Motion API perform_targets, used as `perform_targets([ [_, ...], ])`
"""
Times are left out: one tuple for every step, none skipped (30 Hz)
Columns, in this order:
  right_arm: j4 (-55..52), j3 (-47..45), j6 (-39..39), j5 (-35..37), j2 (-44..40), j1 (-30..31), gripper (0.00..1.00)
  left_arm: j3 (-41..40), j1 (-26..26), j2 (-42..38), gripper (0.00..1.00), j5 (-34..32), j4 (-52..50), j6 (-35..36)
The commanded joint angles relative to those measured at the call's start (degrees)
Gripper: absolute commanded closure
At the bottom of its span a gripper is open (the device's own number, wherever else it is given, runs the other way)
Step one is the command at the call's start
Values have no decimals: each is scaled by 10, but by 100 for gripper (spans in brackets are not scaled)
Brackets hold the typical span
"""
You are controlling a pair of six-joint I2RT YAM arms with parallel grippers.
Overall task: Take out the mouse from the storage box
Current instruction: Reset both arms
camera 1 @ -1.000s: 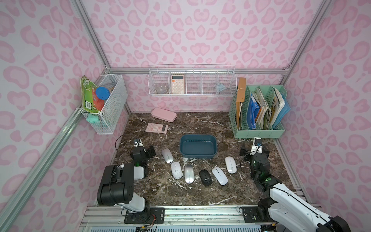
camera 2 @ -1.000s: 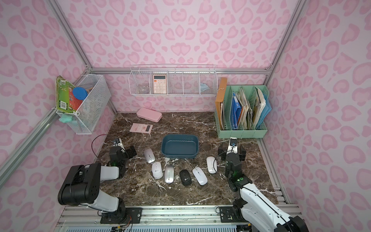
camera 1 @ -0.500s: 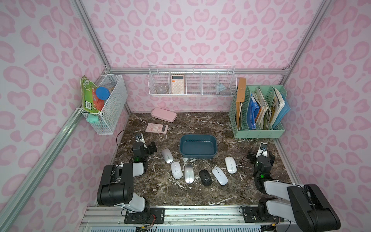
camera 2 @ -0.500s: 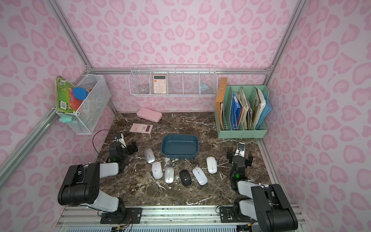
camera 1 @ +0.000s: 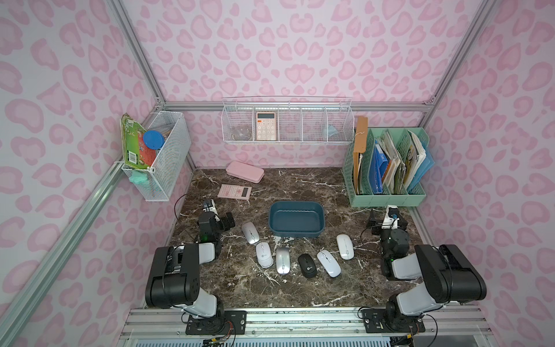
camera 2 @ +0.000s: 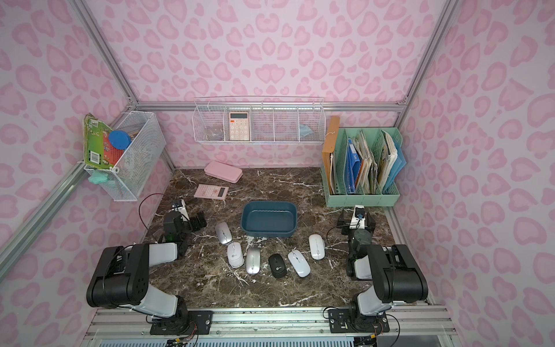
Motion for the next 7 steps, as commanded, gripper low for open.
perform_targets([
  [-11, 0, -3, -18, -9, 1, 0, 5, 0, 2, 1, 9, -7, 7],
  [-34, 7, -3, -18, -15, 1, 0, 4, 0, 2, 0, 9, -6, 7],
  [-47, 12, -1, -14, -15, 2, 0, 4, 0, 1, 1, 9, -6, 7],
  [-44, 16, 1, -5, -9, 2, 0, 2, 0, 0, 1, 9, -4, 7],
  [-39, 19, 5, 7, -2, 1, 0, 1, 1, -1, 0, 9, -3, 9],
  [-19, 13, 7, 13, 3, 1, 0, -2, -1, -3, 0, 8, 0, 12],
  [-11, 13, 8, 21, 6, 2, 0, -2, -4, -3, 0, 4, 0, 12],
])
